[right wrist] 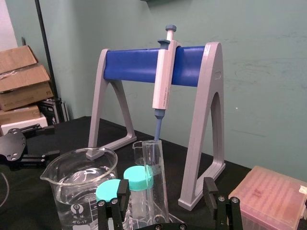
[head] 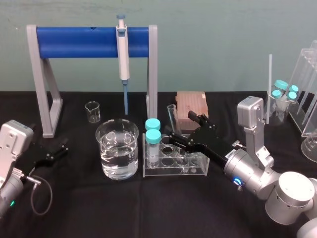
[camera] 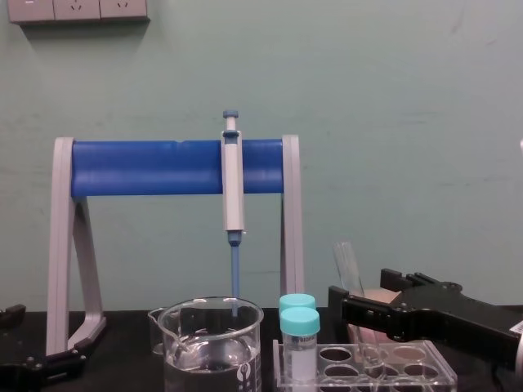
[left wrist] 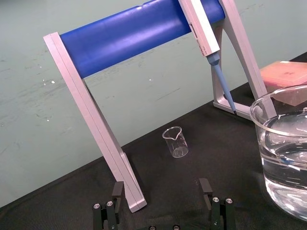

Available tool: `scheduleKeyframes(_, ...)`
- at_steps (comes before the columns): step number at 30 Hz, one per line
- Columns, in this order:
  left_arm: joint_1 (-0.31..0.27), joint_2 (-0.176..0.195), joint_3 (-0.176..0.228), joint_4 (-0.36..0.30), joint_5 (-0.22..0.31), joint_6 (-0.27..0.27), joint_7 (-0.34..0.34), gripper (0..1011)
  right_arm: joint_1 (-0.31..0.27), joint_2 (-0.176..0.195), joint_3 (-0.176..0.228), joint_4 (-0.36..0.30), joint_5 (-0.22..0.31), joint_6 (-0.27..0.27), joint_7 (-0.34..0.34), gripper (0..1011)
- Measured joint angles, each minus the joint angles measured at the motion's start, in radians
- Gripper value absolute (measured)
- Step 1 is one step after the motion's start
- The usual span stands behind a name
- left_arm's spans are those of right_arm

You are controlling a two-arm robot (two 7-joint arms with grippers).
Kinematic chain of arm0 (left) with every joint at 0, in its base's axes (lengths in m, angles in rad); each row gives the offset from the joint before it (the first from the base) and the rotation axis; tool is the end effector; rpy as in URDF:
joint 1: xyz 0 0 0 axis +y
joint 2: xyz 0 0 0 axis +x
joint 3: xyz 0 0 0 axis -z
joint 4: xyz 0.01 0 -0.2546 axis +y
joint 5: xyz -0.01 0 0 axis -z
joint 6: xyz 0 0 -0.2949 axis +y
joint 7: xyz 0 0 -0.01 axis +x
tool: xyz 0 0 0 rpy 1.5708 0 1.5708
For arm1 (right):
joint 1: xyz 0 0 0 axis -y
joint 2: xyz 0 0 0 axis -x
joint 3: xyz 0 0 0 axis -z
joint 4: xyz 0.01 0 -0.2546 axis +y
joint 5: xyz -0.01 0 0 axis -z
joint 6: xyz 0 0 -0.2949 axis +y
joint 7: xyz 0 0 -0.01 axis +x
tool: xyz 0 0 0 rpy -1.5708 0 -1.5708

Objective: Hold the test tube with one hand and immerse one end into the beaker, then return it to the test tube rack.

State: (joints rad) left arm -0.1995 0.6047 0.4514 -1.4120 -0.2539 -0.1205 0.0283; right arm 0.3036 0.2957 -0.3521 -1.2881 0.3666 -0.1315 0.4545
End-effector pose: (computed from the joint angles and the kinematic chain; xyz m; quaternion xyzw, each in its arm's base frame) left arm 0.3392 0.0662 -0.2711 0.1415 -0.1325 0.5799 0.7913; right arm 0.3776 -0.0028 -0.2621 0.0142 -0.0234 -0.4245 0.9050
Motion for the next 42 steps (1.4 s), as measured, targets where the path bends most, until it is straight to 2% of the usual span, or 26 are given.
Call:
scheduleKeyframes(4,0.0,0.0,0.0,0.0,0.0,0.0,0.0,1000,-0.005,0.001,0.008,-0.015,0.012,-0.009,0.007,1000)
scheduleKeyframes(7,0.0,0.0,0.0,0.0,0.0,0.0,0.0,1000,-0.015,0.007,0.029,-0.05,0.028,-0.022,0.006,1000)
scheduleKeyframes(12,0.0,0.0,0.0,0.0,0.0,0.0,0.0,1000,-0.046,0.023,0.09,-0.129,0.047,-0.046,-0.04,1000)
scheduleKeyframes(14,0.0,0.0,0.0,0.0,0.0,0.0,0.0,1000,-0.076,0.036,0.144,-0.173,0.043,-0.058,-0.093,1000)
scheduleKeyframes(15,0.0,0.0,0.0,0.0,0.0,0.0,0.0,1000,-0.076,0.036,0.144,-0.173,0.043,-0.058,-0.093,1000)
scheduleKeyframes(16,0.0,0.0,0.0,0.0,0.0,0.0,0.0,1000,-0.091,0.042,0.17,-0.184,0.031,-0.059,-0.126,1000)
scheduleKeyframes(21,0.0,0.0,0.0,0.0,0.0,0.0,0.0,1000,-0.133,0.051,0.233,-0.183,-0.017,-0.037,-0.223,1000)
scheduleKeyframes(24,0.0,0.0,0.0,0.0,0.0,0.0,0.0,1000,-0.145,0.05,0.248,-0.169,-0.032,-0.011,-0.246,1000)
scheduleKeyframes(30,0.0,0.0,0.0,0.0,0.0,0.0,0.0,1000,-0.151,0.035,0.252,-0.131,-0.058,0.033,-0.262,1000)
scheduleKeyframes(42,0.0,0.0,0.0,0.0,0.0,0.0,0.0,1000,-0.144,0.02,0.248,-0.109,-0.083,0.051,-0.252,1000)
